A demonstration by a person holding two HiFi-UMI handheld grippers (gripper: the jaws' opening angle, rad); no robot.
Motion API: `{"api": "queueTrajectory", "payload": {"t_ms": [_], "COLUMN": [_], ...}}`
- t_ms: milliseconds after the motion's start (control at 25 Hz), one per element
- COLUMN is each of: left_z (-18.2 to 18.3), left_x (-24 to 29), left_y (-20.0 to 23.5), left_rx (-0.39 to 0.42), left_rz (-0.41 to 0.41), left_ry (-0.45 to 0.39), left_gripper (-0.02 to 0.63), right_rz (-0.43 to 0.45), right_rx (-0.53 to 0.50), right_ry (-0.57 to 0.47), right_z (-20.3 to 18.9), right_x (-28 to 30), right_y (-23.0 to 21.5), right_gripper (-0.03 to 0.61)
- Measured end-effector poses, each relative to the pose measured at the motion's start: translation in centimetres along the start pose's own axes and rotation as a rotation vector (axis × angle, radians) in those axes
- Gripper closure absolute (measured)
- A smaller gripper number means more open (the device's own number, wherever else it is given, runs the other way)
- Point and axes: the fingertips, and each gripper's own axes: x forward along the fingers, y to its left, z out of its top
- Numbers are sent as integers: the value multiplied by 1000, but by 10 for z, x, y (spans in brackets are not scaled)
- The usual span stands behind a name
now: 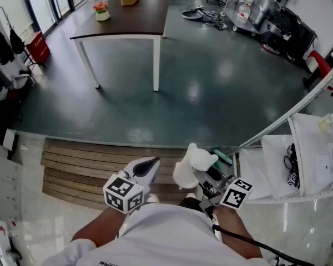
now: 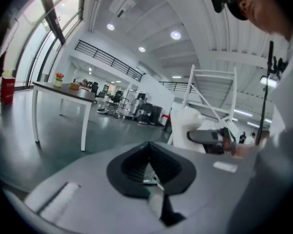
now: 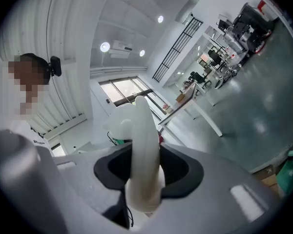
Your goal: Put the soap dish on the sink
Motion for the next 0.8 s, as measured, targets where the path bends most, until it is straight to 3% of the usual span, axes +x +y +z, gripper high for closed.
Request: {"api": "queueTrajectory", "payload": {"t_ms": [160, 400, 800], "left_z": [0, 5, 9], "left_x": [14, 38, 74], "left_y": [-8, -12, -40], "left_rx": [-49, -218, -149], "left_rz": [15, 60, 157], "left_ry": [-3, -48, -53], "left_gripper": [609, 609, 609], "right_rz": [25, 55, 145], "right_rx": [-5, 1, 31], "right_ry": [6, 43, 98], "right_z": [11, 24, 47], "right_x": [-10, -15, -43], "right_y": [-9, -34, -62], "right_gripper": [440, 440, 440]}}
